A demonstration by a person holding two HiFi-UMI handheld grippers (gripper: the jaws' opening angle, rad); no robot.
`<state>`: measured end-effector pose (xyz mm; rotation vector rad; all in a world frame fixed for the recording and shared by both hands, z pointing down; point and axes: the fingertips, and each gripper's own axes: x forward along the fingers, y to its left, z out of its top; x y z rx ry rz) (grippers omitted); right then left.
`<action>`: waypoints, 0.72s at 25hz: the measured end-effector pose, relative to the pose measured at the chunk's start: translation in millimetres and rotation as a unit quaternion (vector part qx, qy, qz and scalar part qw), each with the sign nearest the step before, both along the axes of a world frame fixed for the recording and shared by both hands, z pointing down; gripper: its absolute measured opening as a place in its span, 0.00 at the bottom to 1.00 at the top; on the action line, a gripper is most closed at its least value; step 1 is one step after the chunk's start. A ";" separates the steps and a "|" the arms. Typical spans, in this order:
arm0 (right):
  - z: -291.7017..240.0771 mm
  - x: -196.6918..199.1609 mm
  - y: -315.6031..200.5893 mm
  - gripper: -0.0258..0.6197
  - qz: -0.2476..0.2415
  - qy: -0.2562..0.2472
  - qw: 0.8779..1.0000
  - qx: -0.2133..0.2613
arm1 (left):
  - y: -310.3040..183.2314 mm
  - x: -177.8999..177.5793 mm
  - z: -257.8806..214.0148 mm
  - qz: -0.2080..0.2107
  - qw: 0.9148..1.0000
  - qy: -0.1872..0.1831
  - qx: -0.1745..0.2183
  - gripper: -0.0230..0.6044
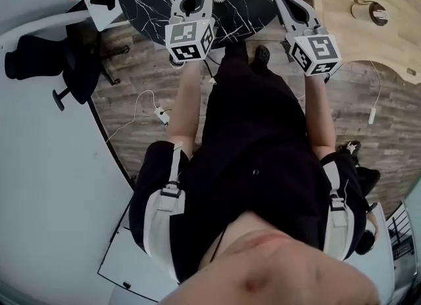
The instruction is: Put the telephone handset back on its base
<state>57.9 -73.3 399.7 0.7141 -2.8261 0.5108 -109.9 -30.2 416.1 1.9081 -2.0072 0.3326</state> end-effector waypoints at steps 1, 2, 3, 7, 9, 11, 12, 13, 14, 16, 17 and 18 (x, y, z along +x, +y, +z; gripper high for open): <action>-4.5 1.8 2.3 0.09 -0.004 -0.004 1.000 0.004 | 4.8 4.2 -7.0 -0.001 1.000 -0.001 0.008 0.19; -9.0 3.4 4.2 0.09 -0.008 -0.007 1.000 0.009 | 9.0 7.9 -13.8 -0.003 1.000 -0.002 0.016 0.18; -13.4 4.9 5.8 0.09 -0.012 -0.009 1.000 0.016 | 13.1 11.0 -20.3 -0.005 1.000 -0.002 0.024 0.16; -27.4 13.4 12.0 0.09 -0.022 -0.015 0.999 0.033 | 28.2 24.4 -41.1 -0.013 0.999 -0.001 0.049 0.12; -32.9 18.8 14.5 0.09 -0.025 -0.018 0.999 0.039 | 33.8 32.3 -49.0 -0.013 0.998 0.004 0.058 0.11; -37.8 23.7 16.5 0.09 -0.030 -0.020 0.998 0.047 | 37.0 41.3 -55.6 -0.009 0.998 0.008 0.068 0.09; -39.5 26.0 17.9 0.09 -0.032 -0.021 0.998 0.051 | 38.6 46.1 -57.8 -0.006 0.997 0.010 0.071 0.09; -40.4 28.1 19.7 0.09 -0.034 -0.020 0.998 0.054 | 40.4 50.7 -59.2 -0.004 0.997 0.012 0.072 0.09; -40.9 29.9 21.5 0.09 -0.036 -0.019 0.998 0.056 | 42.1 54.8 -60.0 -0.002 0.997 0.014 0.073 0.09; -41.4 32.2 24.5 0.09 -0.038 -0.017 0.997 0.058 | 44.4 61.3 -60.8 0.003 0.997 0.017 0.073 0.09; -41.9 33.0 25.9 0.09 -0.039 -0.017 0.997 0.058 | 45.0 63.8 -61.2 0.005 0.997 0.018 0.073 0.09; -42.6 33.8 27.3 0.09 -0.040 -0.018 0.997 0.058 | 45.4 66.1 -61.8 0.007 0.997 0.017 0.073 0.09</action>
